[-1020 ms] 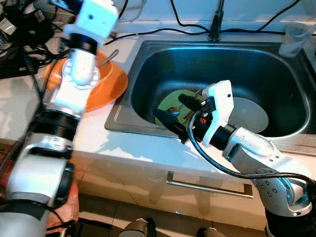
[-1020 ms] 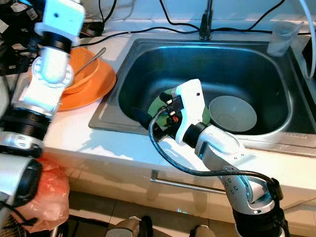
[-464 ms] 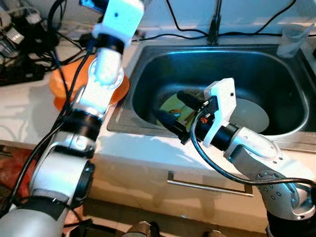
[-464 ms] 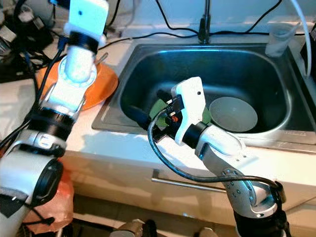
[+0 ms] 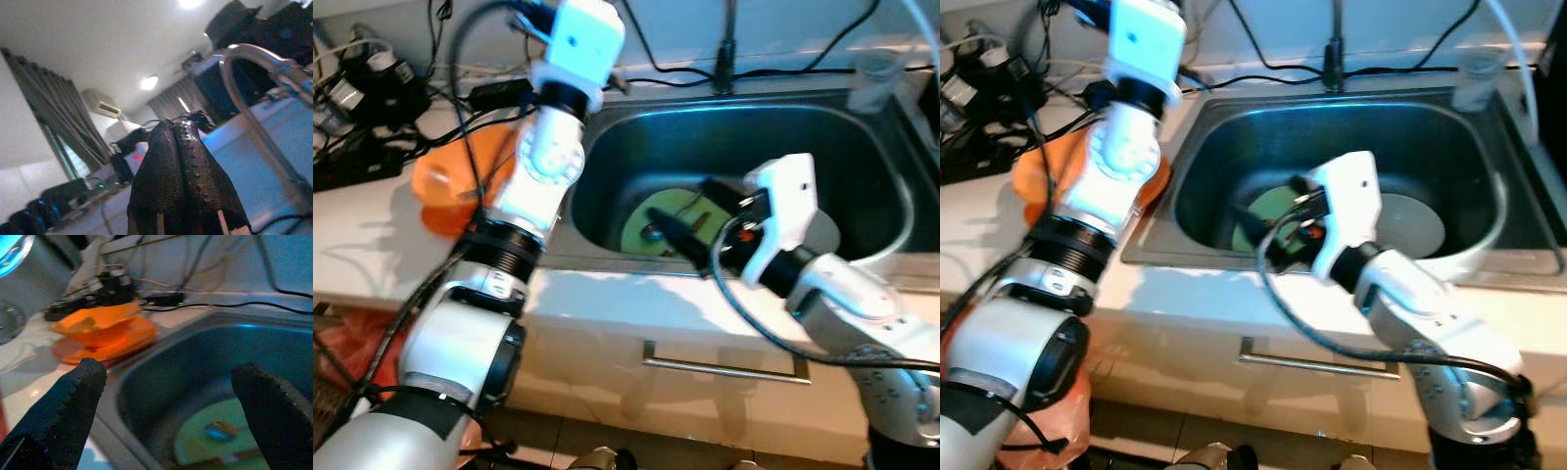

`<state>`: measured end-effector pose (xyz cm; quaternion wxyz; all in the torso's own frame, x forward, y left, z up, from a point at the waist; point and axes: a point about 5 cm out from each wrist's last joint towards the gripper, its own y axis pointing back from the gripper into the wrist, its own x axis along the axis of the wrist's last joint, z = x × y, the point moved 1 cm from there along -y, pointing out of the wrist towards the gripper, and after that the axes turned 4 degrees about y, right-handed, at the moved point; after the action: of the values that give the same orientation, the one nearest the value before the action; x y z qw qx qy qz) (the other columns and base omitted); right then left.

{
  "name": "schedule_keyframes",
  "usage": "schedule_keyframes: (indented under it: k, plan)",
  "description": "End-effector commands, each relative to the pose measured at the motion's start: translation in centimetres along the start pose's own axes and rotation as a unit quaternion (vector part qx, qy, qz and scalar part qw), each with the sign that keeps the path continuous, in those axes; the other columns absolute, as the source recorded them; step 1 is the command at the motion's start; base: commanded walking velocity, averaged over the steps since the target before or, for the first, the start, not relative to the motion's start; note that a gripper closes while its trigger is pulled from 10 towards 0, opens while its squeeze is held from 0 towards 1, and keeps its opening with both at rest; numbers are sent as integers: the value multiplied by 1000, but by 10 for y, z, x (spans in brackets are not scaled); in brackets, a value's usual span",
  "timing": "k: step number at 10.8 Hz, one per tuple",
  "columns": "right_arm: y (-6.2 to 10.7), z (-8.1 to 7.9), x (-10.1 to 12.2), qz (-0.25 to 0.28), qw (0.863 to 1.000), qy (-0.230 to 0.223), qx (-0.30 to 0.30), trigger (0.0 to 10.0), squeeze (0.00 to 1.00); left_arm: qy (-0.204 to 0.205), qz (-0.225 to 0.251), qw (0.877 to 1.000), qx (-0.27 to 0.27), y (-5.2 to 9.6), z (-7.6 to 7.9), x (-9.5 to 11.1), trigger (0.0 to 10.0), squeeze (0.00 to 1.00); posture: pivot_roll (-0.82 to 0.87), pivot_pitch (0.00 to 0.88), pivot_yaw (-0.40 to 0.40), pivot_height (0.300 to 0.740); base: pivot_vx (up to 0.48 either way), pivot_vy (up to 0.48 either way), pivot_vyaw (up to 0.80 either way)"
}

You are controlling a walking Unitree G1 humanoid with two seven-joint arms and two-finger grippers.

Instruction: Kitchen organization

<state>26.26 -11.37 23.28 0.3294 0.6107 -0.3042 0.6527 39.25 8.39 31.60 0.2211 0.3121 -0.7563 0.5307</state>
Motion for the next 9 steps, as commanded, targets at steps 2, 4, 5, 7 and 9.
schedule_keyframes:
  k: [2, 4, 5, 7, 9]
  plan:
    - [6, 5, -1, -22, 999, 16, -25, 10000, 0, 26, -27, 999, 4, 3, 0, -10, 0, 0, -191, 83, 204, 740, 0, 0, 0]
    - [12, 20, -13, -68, 994, 23, -80, 10000, 0, 64, -67, 996, 4, 9, 8, -23, 0, 0, -208, 95, 204, 740, 0, 0, 0]
    - [16, 25, -20, -89, 991, 21, -98, 10000, 0, 82, -89, 993, 7, 13, 11, -30, 0, 0, -214, 101, 204, 740, 0, 0, 0]
    - [25, 33, -35, -129, 983, 34, -128, 10000, 0, 113, -132, 985, 7, 27, 18, -46, 0, 0, -224, 108, 202, 740, 0, 0, 0]
    - [27, 33, -36, -134, 981, 35, -136, 10000, 0, 142, -179, 973, 18, 40, 21, -62, 0, 0, -234, 114, 194, 740, 0, 0, 0]
